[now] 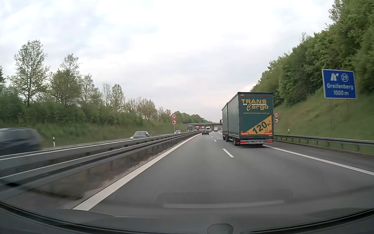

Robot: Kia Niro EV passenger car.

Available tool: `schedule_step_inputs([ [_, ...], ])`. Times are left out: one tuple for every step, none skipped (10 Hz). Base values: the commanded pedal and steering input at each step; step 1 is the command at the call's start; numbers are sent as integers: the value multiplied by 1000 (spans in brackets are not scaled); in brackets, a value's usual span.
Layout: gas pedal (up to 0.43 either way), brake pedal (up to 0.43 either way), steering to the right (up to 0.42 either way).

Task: Follow the waypoints while adhering to traffic rules and regulations

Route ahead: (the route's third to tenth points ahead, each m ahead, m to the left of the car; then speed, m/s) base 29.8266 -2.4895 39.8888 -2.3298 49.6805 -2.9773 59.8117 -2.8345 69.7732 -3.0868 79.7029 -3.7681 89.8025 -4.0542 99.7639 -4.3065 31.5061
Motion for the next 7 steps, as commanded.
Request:
schedule_step_inputs([
  [157,0,0],
  [157,0,0],
  [169,0,0],
  [169,0,0],
  [169,0,0],
  [169,0,0],
  [169,0,1],
])
